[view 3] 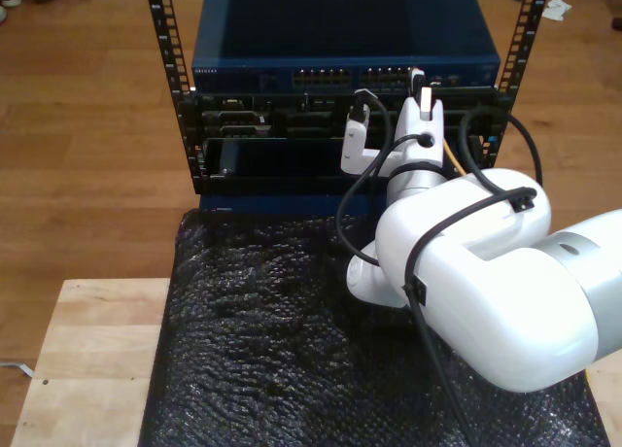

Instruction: Grab the cable and plug it in

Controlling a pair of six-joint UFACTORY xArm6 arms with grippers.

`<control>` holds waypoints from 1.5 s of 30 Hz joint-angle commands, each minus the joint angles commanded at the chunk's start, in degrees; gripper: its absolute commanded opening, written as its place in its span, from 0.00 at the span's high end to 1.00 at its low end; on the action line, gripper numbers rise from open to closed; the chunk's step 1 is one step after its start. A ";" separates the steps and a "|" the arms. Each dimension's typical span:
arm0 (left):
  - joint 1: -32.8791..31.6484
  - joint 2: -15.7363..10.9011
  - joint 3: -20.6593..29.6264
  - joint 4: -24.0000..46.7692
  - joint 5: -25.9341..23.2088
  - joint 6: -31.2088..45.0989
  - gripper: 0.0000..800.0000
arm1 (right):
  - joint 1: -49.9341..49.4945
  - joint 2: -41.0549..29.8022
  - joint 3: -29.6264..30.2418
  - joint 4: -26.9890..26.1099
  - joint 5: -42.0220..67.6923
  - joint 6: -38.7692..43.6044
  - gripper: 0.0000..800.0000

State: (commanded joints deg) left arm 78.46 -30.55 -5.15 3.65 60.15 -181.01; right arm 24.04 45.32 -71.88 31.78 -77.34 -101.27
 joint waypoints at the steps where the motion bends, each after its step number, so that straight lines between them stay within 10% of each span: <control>1: 0.00 0.00 0.00 0.00 0.00 0.00 0.00 | 0.00 0.00 0.00 0.00 0.00 0.00 1.00; 35: 0.00 0.00 0.00 0.00 0.00 0.00 0.00 | -0.18 0.09 -0.44 0.00 1.49 0.09 1.00; 45: 0.00 0.00 0.09 0.00 0.00 0.00 0.00 | 0.70 -0.97 1.67 -0.09 1.58 0.18 0.68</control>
State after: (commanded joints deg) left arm 78.46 -30.55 -5.07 3.65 60.15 -181.01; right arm 24.75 44.35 -70.21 31.69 -75.76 -101.10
